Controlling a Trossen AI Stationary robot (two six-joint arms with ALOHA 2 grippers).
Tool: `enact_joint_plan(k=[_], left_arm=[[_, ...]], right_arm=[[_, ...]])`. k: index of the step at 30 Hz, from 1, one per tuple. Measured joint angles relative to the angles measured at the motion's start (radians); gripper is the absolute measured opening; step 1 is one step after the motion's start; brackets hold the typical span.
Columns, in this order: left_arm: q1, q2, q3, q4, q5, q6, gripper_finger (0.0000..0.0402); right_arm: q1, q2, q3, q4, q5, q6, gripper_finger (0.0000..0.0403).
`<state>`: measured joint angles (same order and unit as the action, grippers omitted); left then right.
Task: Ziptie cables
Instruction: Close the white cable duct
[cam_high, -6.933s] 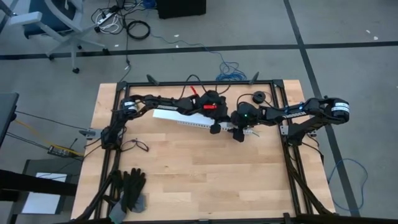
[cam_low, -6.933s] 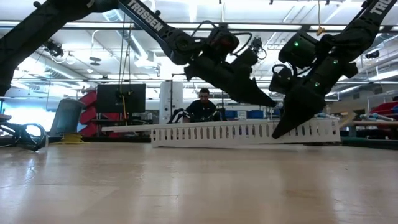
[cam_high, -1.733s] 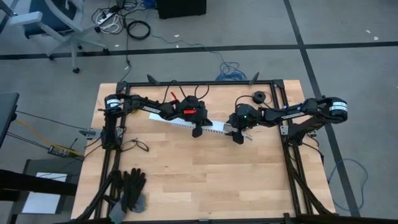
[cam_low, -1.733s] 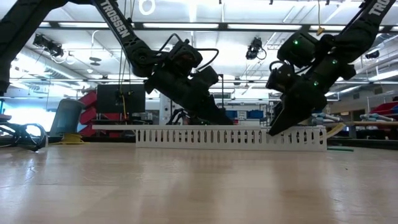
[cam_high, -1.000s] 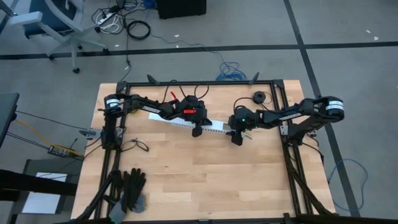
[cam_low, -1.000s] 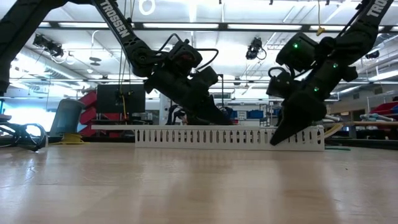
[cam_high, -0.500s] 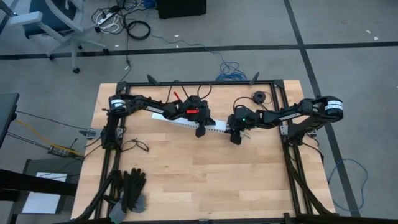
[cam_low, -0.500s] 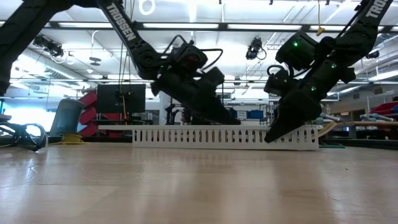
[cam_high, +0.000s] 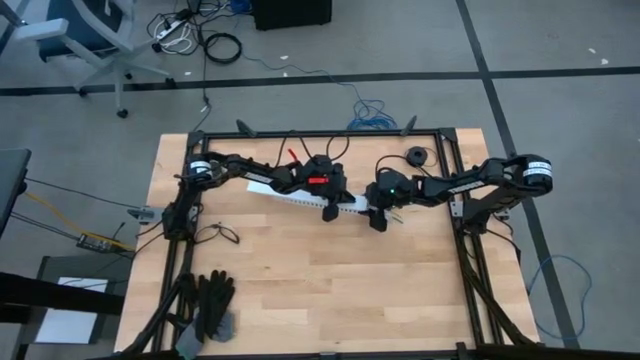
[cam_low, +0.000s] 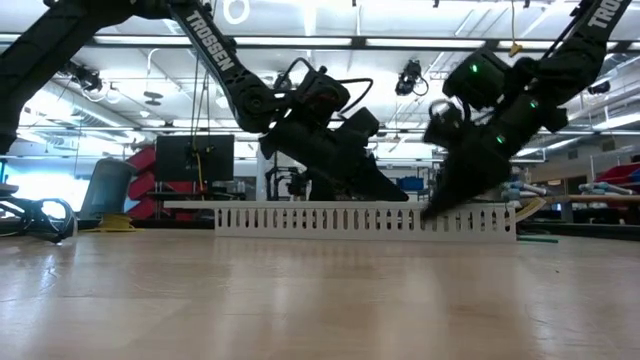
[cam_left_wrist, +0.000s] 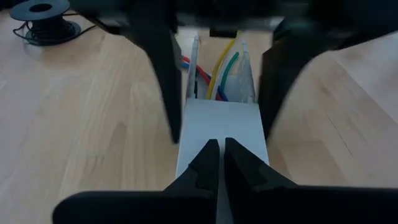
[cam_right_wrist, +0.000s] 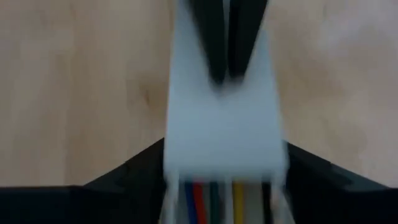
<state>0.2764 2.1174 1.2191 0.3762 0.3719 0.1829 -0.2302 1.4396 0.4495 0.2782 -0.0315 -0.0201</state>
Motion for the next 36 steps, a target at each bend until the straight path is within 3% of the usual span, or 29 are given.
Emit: enact_joint_plan(k=[7, 15, 25, 32, 36], left_arm=[[-0.001, -0.002, 0.004, -0.023, -0.01, 0.0, 0.0], [0.005, -0.003, 0.003, -0.029, -0.011, 0.0, 0.0], [0.006, -0.003, 0.002, -0.029, -0.011, -0.004, 0.0], [0.007, -0.005, 0.0, -0.034, -0.009, 0.0, 0.0], [0.007, -0.005, 0.0, -0.029, -0.011, 0.001, 0.0]], right_arm=[[-0.008, -0.046, 0.006, -0.052, -0.013, 0.0, 0.0328], [-0.009, -0.158, 0.003, -0.307, 0.046, 0.04, 0.0342], [0.009, -0.163, 0.003, -0.352, 0.007, 0.052, 0.0274], [0.022, -0.096, 0.003, -0.274, 0.011, 0.047, 0.0206], [0.022, -0.086, 0.002, -0.216, 0.011, 0.038, 0.019]])
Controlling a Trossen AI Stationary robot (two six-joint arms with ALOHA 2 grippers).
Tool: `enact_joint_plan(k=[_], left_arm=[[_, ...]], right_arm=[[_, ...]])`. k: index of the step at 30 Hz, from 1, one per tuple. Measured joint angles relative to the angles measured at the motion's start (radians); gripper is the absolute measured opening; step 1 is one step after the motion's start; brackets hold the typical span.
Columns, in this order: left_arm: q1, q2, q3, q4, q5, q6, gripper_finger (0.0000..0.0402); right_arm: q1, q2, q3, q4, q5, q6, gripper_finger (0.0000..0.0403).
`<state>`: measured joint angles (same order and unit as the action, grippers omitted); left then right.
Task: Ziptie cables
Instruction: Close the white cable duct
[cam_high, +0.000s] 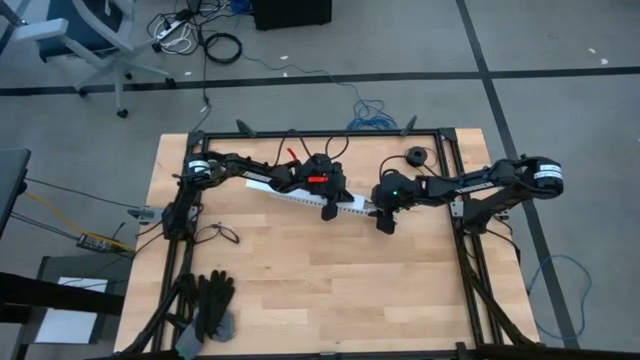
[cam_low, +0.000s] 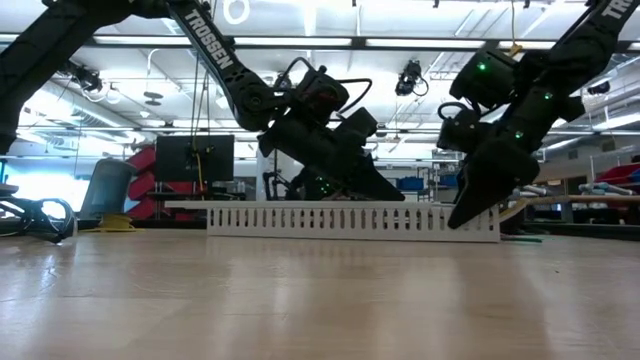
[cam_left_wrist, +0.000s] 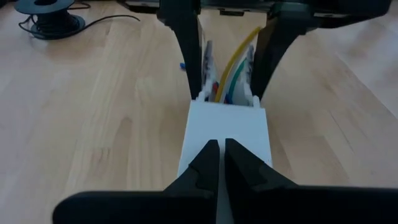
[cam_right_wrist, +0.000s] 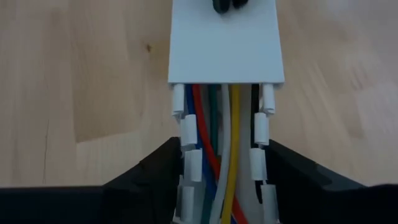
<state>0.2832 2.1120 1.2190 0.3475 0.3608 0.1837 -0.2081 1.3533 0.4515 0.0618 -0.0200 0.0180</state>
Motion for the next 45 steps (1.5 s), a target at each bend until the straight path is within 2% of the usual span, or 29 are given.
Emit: enact_joint_plan(k=[14, 27, 31, 34, 39, 45], left_arm=[[-0.005, 0.003, 0.0, 0.068, -0.008, -0.017, 0.0], [-0.006, -0.044, 0.0, 0.069, 0.005, -0.032, 0.0], [-0.006, -0.06, 0.001, -0.03, -0.004, -0.026, 0.0], [-0.006, -0.092, 0.0, -0.096, -0.013, 0.003, 0.0], [-0.01, -0.156, -0.009, -0.111, -0.021, 0.029, 0.0], [-0.011, -0.236, -0.098, -0.116, -0.041, 0.046, 0.0]], right_arm=[[0.002, 0.005, -0.003, 0.054, 0.021, -0.008, 0.0211], [0.002, 0.0, 0.001, 0.039, -0.013, -0.001, 0.0305], [-0.002, -0.007, 0.001, 0.007, 0.023, -0.019, 0.0321], [-0.014, -0.041, 0.001, -0.025, 0.068, -0.022, 0.0327], [-0.031, -0.157, 0.005, -0.088, 0.074, -0.018, 0.0328], [-0.034, -0.338, 0.008, -0.225, 0.072, 0.042, 0.0325]])
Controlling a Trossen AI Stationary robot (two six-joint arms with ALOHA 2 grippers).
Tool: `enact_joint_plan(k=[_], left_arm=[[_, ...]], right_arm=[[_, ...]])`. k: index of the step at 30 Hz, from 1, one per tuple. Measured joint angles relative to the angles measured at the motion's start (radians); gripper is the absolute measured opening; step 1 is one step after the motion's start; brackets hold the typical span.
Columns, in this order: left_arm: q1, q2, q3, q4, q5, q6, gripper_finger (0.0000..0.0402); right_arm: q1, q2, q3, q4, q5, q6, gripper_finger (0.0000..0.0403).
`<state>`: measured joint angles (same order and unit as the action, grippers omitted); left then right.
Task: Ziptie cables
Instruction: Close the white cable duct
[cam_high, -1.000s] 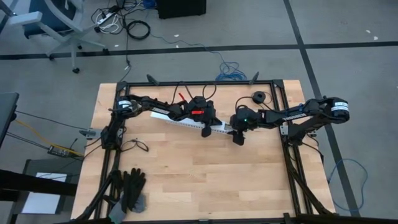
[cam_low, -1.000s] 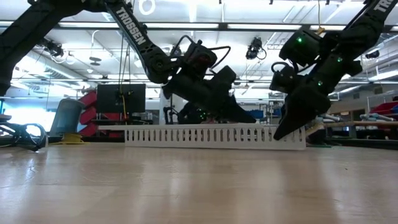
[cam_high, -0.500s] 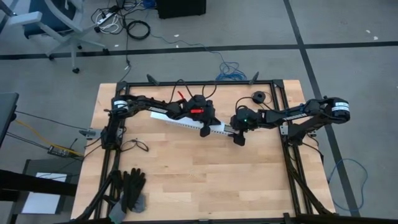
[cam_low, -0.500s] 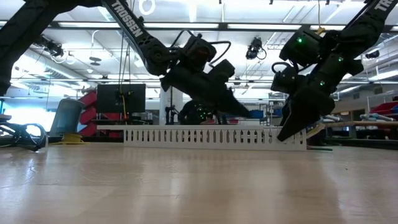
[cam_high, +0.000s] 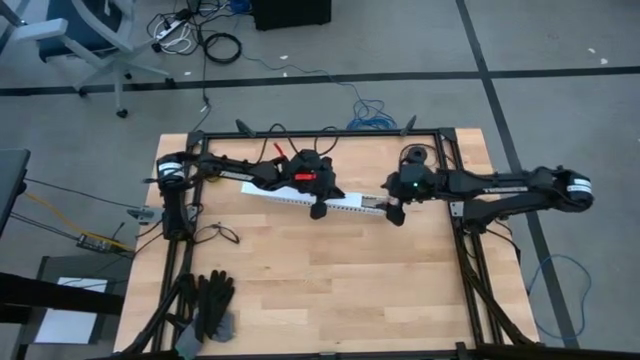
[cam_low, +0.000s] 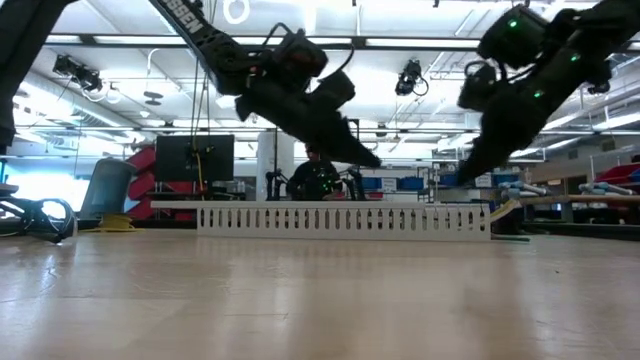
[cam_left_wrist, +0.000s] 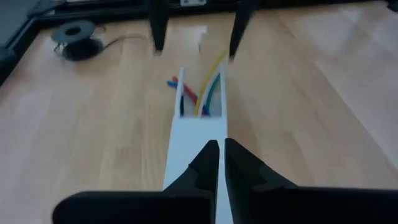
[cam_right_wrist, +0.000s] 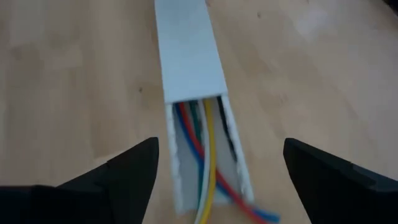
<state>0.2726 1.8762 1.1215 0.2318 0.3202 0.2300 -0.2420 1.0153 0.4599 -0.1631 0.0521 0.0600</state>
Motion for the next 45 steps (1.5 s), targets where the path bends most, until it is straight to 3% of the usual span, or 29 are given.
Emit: enact_joint_plan(k=[4, 9, 26, 33, 37, 45], left_arm=[[0.0, -0.032, -0.083, 0.031, -0.011, -0.027, 0.0], [-0.001, -0.033, -0.146, 0.096, -0.021, -0.051, 0.0], [0.0, 0.015, -0.158, 0.13, -0.039, -0.032, 0.0], [0.0, 0.036, -0.157, 0.153, -0.038, -0.038, 0.0], [0.0, 0.065, -0.155, 0.2, -0.03, -0.058, 0.0], [0.0, 0.111, -0.141, 0.274, 0.0, -0.104, 0.0]], right_arm=[[0.0, -0.095, -0.001, -0.143, -0.029, 0.11, 0.0325], [0.0, -0.115, -0.002, -0.126, -0.03, 0.144, 0.0319], [0.025, 0.263, -0.002, 0.152, -0.003, -0.057, 0.0308], [0.027, 0.326, -0.002, 0.233, -0.003, -0.06, 0.0303], [0.027, 0.324, -0.002, 0.252, -0.001, -0.063, 0.0266], [0.03, 0.366, 0.0, 0.289, -0.023, -0.066, 0.0145]])
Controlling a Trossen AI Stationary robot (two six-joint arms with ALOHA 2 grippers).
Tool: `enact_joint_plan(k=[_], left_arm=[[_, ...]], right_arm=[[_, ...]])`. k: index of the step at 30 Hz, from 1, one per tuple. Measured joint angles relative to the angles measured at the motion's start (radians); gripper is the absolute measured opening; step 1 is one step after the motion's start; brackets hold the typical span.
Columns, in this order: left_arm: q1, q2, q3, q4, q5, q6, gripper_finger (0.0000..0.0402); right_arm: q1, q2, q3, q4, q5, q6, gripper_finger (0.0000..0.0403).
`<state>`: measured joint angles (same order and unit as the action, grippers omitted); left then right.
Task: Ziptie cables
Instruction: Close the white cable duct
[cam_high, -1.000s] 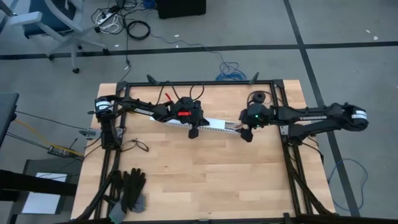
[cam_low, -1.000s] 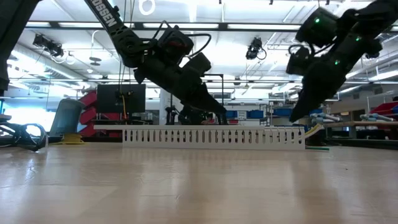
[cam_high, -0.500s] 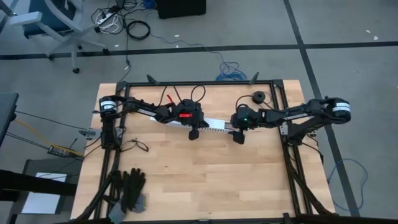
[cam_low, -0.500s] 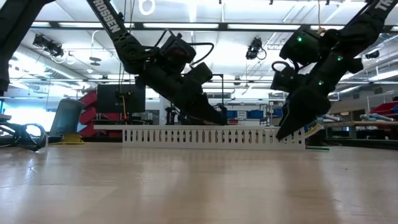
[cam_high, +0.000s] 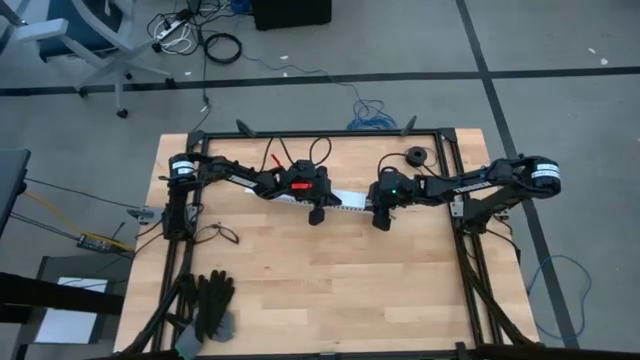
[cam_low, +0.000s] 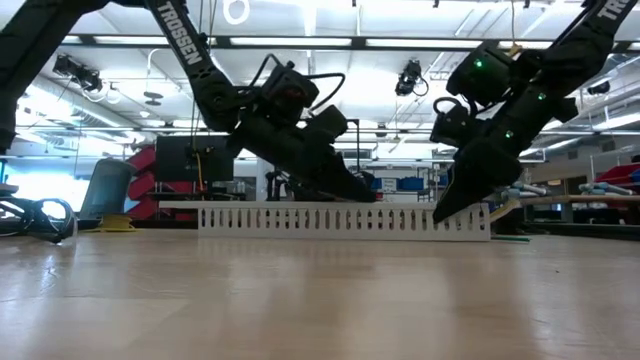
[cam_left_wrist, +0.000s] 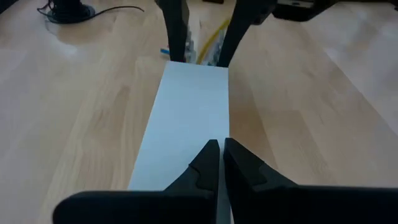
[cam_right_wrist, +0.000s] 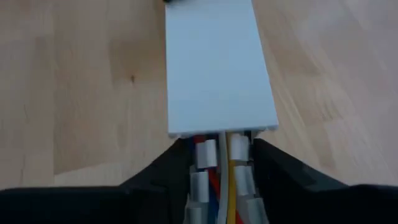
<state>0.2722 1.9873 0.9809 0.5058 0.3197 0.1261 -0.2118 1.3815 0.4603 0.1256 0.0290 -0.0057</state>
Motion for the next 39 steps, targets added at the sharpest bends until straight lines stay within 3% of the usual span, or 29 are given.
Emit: enact_joint_plan(k=[5, 10, 26, 30, 36, 39], left_arm=[[0.0, 0.005, 0.04, -0.025, -0.008, 0.012, 0.0], [-0.001, 0.005, 0.053, -0.049, -0.008, 0.023, 0.0], [-0.001, 0.003, 0.054, -0.08, -0.014, 0.019, 0.0], [0.001, 0.001, 0.055, -0.09, -0.022, 0.019, 0.0], [0.001, -0.002, 0.056, -0.122, -0.046, 0.016, 0.0], [0.001, -0.002, 0.055, -0.116, -0.048, 0.016, 0.0]], right_arm=[[0.003, 0.009, -0.003, 0.081, -0.02, 0.005, 0.0131], [0.004, 0.01, -0.004, 0.108, -0.03, -0.009, 0.0154], [0.004, -0.001, 0.0, 0.006, -0.046, 0.016, 0.034], [0.006, -0.032, -0.002, -0.086, -0.046, 0.008, 0.0351], [0.004, -0.078, -0.002, -0.215, 0.047, 0.011, 0.0345], [0.006, -0.111, -0.003, -0.211, 0.047, 0.028, 0.0345]])
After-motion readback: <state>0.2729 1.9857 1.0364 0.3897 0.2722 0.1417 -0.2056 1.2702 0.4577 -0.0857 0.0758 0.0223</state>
